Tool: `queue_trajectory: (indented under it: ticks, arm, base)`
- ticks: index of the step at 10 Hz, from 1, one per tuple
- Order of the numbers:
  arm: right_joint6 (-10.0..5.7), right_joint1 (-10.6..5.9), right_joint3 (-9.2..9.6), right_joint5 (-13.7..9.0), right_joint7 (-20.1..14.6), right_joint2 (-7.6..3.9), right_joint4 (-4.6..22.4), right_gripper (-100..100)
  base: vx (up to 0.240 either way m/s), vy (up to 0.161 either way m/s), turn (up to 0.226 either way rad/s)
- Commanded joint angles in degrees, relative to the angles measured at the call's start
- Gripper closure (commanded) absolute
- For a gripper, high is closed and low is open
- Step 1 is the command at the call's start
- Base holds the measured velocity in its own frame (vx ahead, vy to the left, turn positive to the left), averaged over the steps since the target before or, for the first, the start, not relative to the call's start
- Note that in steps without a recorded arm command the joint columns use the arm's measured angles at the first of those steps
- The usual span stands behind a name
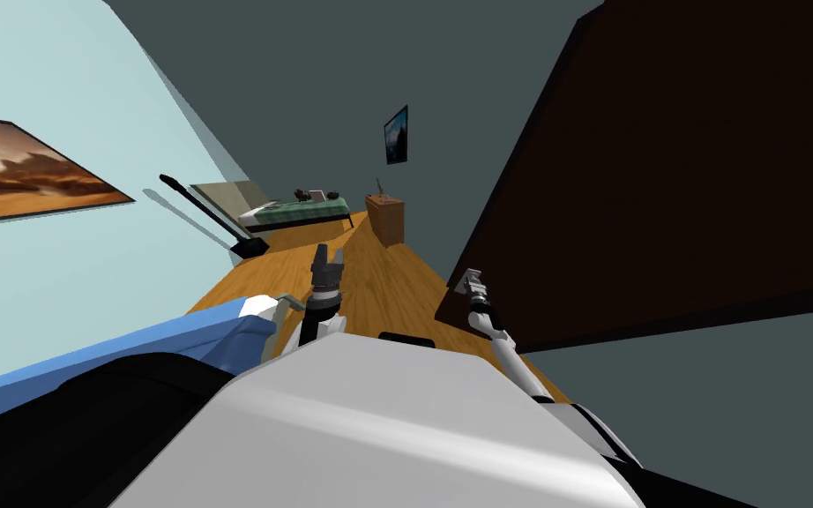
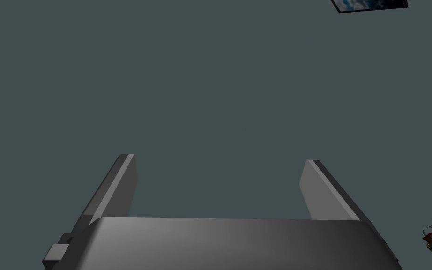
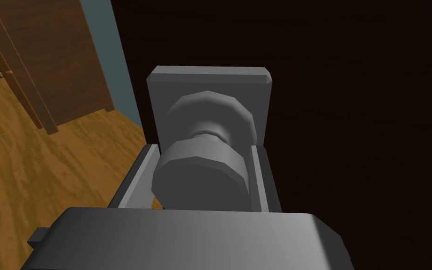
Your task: Pull the door open
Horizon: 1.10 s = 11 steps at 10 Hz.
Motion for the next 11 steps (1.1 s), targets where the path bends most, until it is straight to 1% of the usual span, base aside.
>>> queue_trajectory:
  ticks: [1, 5, 6, 7, 8, 11]
  arm:
    - [-0.12, 0.61, 1.23, 0.2, -1.0, -0.58, -0.6, 100]
    - [-0.71, 1.74, 3.81, 0.6, -3.4, -2.69, -2.2, 100]
    - [-0.81, 1.93, 4.25, 0.6, -3.8, -3.05, -2.5, 100]
    - [-0.66, 1.75, 3.94, 0.6, -3.4, -2.70, -2.3, 100]
    - [-0.94, 2.26, 4.87, 0.7, -4.1, -3.38, -2.8, 100]
    - [-1.74, 3.17, 6.48, 0.7, -5.6, -5.09, -3.9, 100]
  base:
    - [-0.203, -0.045, 0.084]
    - [-0.193, -0.079, 0.101]
    - [-0.207, -0.073, 0.090]
    - [-0.091, -0.029, 0.036]
    - [-0.118, -0.046, 0.088]
    - [-0.203, -0.069, 0.126]
